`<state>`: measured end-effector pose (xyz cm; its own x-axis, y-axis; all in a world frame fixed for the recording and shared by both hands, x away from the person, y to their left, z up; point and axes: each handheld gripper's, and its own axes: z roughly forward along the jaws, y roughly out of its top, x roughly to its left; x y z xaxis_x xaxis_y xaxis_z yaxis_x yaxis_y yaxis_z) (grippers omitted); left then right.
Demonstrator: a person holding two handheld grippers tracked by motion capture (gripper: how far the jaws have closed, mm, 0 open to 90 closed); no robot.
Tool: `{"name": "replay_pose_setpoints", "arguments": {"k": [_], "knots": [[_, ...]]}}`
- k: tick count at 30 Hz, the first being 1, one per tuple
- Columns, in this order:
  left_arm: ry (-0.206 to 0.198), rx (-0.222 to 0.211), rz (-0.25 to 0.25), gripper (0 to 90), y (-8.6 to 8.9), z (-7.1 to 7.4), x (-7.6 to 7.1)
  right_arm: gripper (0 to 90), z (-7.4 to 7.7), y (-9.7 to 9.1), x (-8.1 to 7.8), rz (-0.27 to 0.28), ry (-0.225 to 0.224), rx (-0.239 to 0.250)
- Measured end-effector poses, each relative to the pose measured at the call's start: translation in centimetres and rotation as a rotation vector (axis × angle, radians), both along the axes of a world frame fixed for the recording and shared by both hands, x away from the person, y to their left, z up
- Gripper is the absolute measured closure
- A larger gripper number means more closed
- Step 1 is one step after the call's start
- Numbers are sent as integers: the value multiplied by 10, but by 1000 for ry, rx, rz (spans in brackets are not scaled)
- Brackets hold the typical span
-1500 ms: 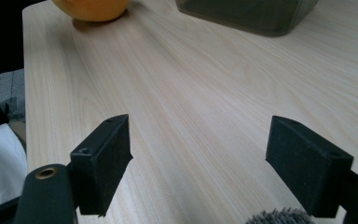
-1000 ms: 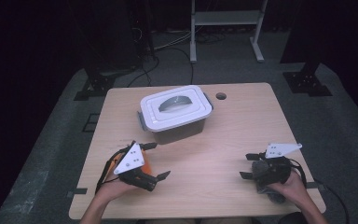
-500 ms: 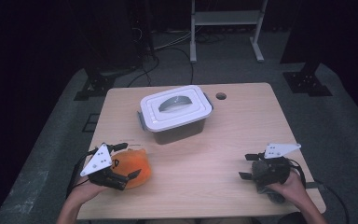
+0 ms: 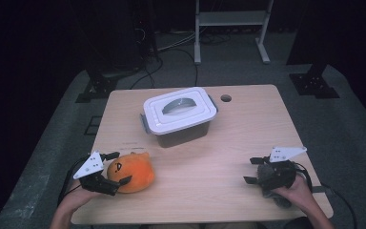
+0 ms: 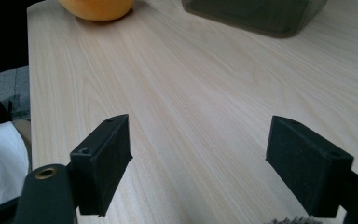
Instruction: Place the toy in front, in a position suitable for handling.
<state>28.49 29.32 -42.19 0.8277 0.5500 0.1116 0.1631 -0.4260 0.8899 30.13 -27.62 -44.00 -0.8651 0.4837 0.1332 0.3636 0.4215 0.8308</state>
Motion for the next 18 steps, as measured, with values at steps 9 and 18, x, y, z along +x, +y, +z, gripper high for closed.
{"name": "replay_pose_setpoints", "arguments": {"k": [9, 18], "knots": [[30, -16, -15, 140, 5, -13, 0, 209, 0, 1, 0, 1, 1, -2], [13, 15, 19, 381, 4, -18, -6, 209, 0, 1, -1, 3, -3, -5]]}}
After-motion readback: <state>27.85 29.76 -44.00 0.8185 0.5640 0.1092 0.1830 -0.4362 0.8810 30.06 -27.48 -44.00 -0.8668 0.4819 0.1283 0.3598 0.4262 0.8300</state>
